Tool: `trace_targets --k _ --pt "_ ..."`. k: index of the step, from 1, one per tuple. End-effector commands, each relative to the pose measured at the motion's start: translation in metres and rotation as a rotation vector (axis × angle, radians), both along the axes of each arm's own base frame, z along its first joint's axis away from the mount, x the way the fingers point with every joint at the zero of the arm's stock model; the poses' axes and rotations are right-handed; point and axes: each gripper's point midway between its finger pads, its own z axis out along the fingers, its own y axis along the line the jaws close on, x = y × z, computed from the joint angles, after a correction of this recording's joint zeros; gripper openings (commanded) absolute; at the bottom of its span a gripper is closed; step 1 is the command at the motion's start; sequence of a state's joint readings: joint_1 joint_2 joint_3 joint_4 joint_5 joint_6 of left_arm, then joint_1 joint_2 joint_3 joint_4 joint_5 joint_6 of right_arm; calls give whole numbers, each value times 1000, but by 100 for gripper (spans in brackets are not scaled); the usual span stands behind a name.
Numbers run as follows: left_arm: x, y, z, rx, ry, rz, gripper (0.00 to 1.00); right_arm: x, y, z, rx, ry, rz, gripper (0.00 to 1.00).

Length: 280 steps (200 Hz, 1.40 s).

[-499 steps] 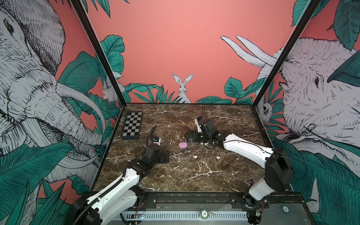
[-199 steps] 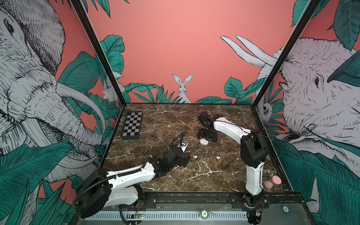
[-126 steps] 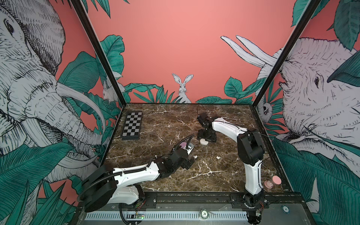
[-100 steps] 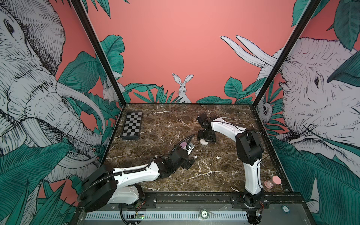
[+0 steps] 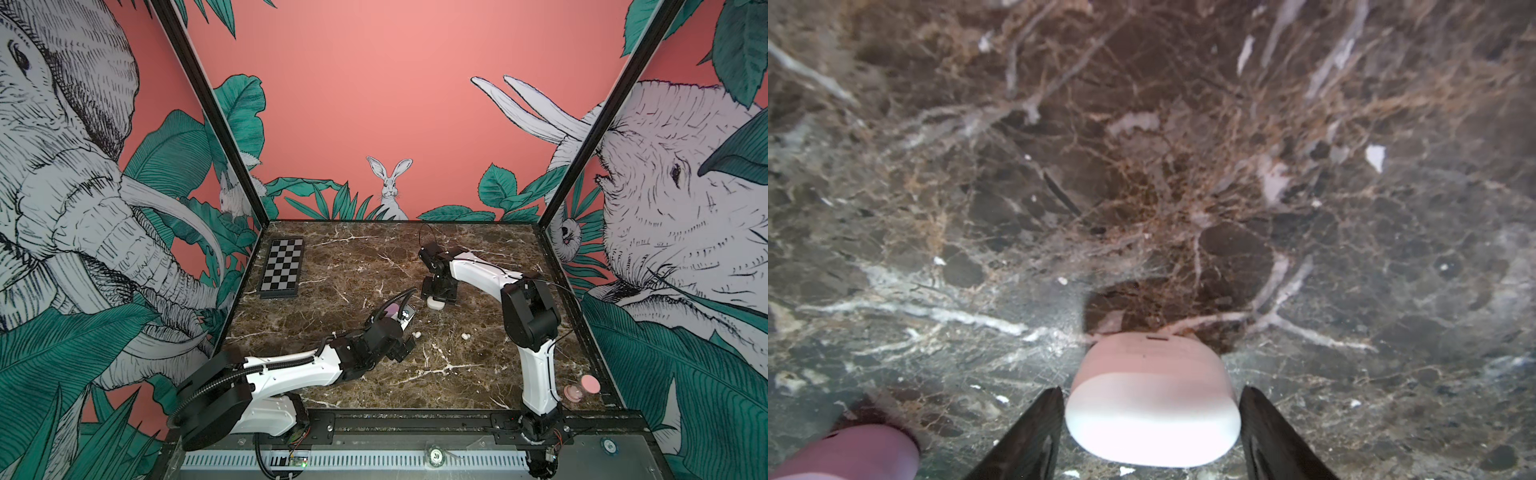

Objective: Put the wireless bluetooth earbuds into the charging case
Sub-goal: 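Lower and close the right gripper on the white case while the left arm reaches inward, then lift the white case and carry it toward the left gripper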

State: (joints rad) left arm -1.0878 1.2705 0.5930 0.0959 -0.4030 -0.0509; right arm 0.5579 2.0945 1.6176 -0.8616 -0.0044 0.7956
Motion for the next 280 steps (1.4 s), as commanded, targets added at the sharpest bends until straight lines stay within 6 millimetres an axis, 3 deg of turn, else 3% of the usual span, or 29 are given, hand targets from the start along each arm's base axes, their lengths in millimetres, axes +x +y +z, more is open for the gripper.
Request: trace_targets --k 1,170,208,280 --pt "3 -4 11 -15 -26 3 99 4 -2 -2 -10 -1 5 65" --pt "3 -5 11 -12 -24 6 99 3 -3 -6 -7 10 3 63" --pt "4 -5 12 -13 -25 7 99 1 -2 -4 7 9 3 55" --pt "2 -10 34 -105 -12 16 99 -5 5 11 91 -25 20 17"
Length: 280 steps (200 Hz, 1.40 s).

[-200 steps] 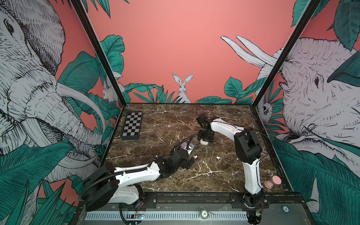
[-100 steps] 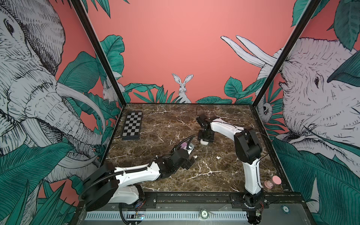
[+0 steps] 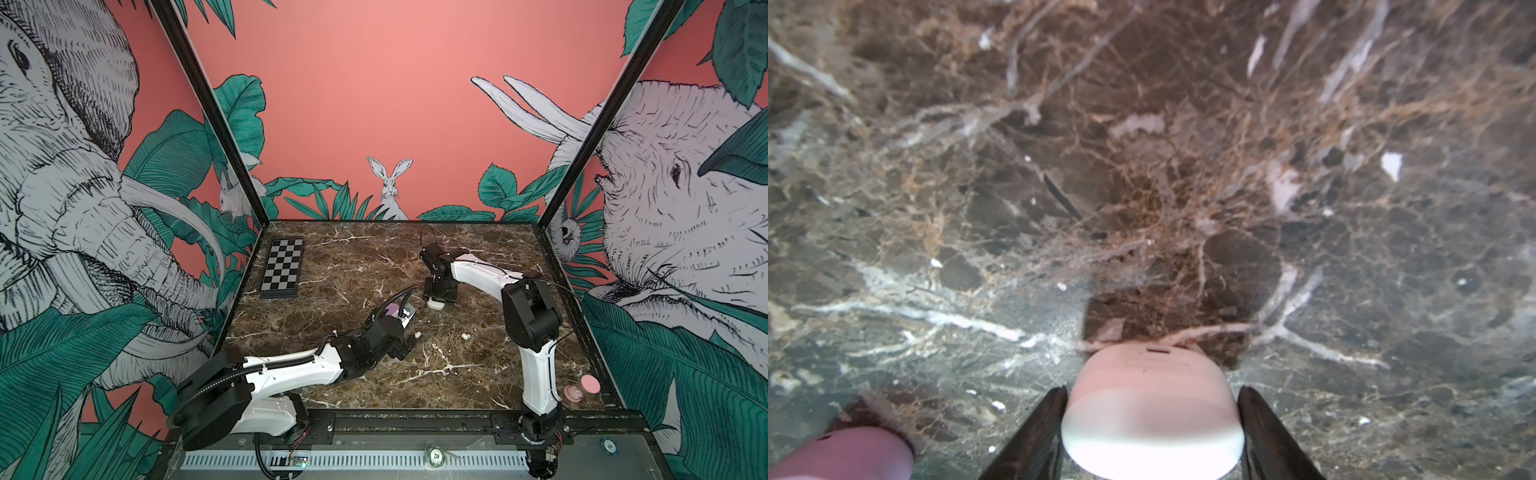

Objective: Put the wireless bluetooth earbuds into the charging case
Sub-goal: 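Lift the white case and carry it toward the left gripper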

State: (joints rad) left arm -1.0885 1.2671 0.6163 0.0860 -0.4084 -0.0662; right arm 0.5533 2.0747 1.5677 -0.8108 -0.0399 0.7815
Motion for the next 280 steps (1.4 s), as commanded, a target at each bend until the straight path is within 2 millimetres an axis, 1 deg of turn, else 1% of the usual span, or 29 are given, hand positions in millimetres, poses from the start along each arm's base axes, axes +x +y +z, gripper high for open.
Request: trace_targets --k 1,24,46,67,76,91,105,125,139,152,169,174,181,183,186,201,211,236,238,241,260,280 --pt "-1 -7 25 -83 -9 2 99 -2 3 15 54 -26 5 16" --pt "-6 -16 43 -126 1 -45 99 -5 6 26 94 -50 28 0" --pt "-13 -21 69 -155 -45 -123 99 -7 8 38 119 -69 48 0" --pt "-19 -22 93 -122 -141 -222 99 -9 9 52 143 -99 70 0" --pt "-21 -19 100 -90 -187 -255 99 -10 10 59 159 -113 79 0" --pt "-20 -12 105 -18 -250 -287 99 -14 10 69 179 -136 97 0" --pt "-21 -5 101 21 -254 -331 99 -17 13 79 213 -155 125 0" --pt "-20 10 92 13 -236 -360 99 -26 14 94 246 -179 163 0" --pt "-17 19 96 0 -300 -339 99 -31 15 104 272 -198 191 0" --pt "-12 28 99 -6 -325 -313 99 -36 15 112 290 -212 215 0" --pt "-10 34 97 11 -346 -302 99 -45 19 122 330 -224 263 0" --pt "-12 35 96 19 -352 -313 99 -47 20 125 343 -229 275 0" --pt "-14 35 93 29 -358 -325 99 -50 22 124 354 -223 294 0" --pt "-14 36 93 32 -359 -328 99 -52 22 134 366 -248 302 0" --pt "-14 36 92 33 -361 -330 99 -53 22 139 374 -262 311 0" --pt "-16 36 87 36 -356 -339 99 -60 25 153 391 -304 353 0" --pt "-17 35 82 40 -348 -349 99 -65 30 163 412 -331 396 0" --pt "-22 26 74 43 -314 -404 99 -82 39 179 435 -367 480 0" --pt "-22 26 73 43 -311 -406 99 -85 38 172 429 -351 482 0" --pt "-23 25 73 40 -306 -410 99 -88 39 171 430 -347 488 0" --pt "-28 19 69 37 -295 -453 99 -100 51 180 474 -368 545 0" --pt "-31 16 69 14 -289 -471 99 -115 64 183 499 -364 618 0"
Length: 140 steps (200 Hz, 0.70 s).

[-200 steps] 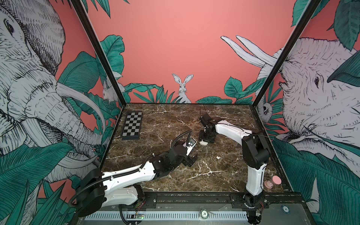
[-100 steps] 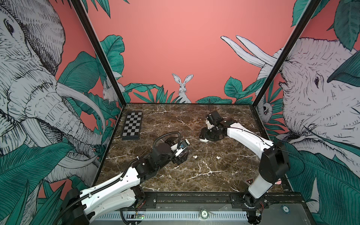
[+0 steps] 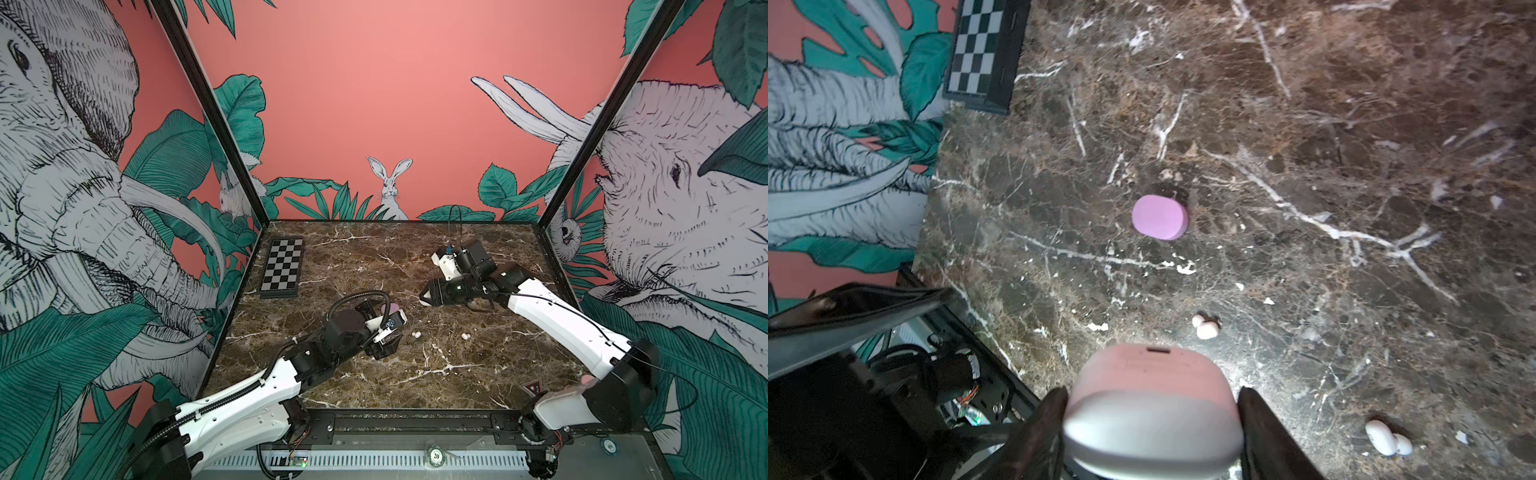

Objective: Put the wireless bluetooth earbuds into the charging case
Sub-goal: 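Lift the white case and carry it toward the left gripper, then close the left gripper on the white case held by the right gripper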

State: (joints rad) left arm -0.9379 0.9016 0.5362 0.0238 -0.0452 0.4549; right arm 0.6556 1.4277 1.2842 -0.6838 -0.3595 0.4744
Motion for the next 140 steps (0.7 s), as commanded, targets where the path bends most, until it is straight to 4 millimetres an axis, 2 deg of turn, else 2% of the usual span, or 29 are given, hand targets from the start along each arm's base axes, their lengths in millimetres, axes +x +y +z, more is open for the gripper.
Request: trace_targets --k 1,32,66,140 --pt "-6 -8 6 -36 -10 -61 98 -15 17 8 40 -38 110 0" --pt "-17 -13 5 -57 19 -123 98 -37 36 15 78 -60 213 0" --pt "-24 -16 4 -62 35 -157 97 -51 45 20 116 -75 275 0" --pt "-19 -17 5 -68 27 -138 93 -73 60 24 158 -81 378 0"
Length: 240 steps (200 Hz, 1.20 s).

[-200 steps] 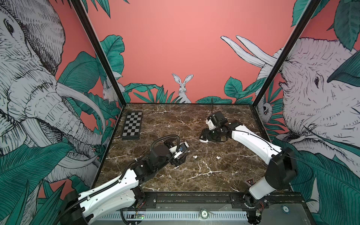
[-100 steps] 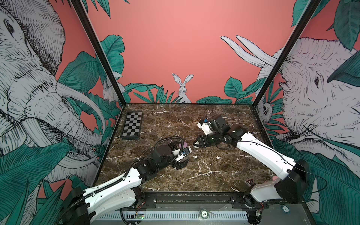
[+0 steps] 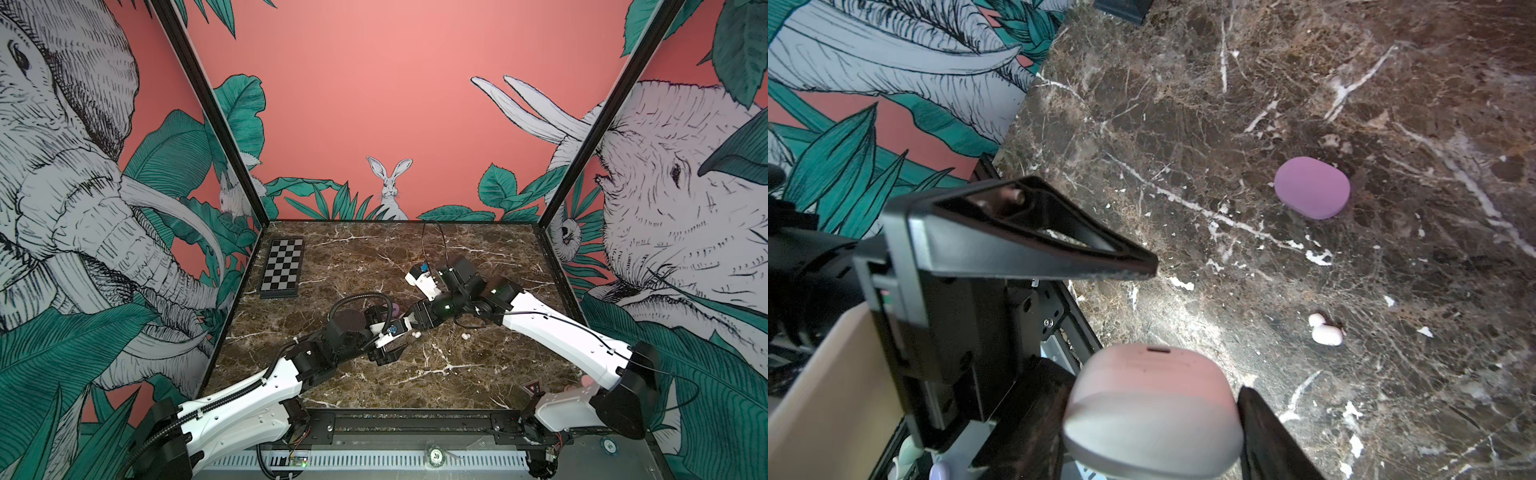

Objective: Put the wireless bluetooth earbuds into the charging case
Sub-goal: 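Close the left gripper on the white case held by the right gripper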

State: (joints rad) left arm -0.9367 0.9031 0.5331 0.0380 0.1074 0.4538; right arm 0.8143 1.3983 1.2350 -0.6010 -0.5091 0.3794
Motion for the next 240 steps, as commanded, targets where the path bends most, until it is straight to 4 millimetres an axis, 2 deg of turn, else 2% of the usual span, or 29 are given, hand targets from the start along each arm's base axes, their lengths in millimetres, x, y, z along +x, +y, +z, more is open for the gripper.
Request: trace_targets --k 1,63,172,240 --pt "2 -1 4 -25 -16 1 93 -8 7 14 52 -45 56 0" --pt "4 0 7 -38 -22 16 91 -15 13 16 72 -41 95 0" --pt "7 0 12 -48 -38 28 73 -18 21 14 67 -47 117 0" --pt "1 -4 11 -62 -16 -3 72 -19 28 13 87 -48 118 0"
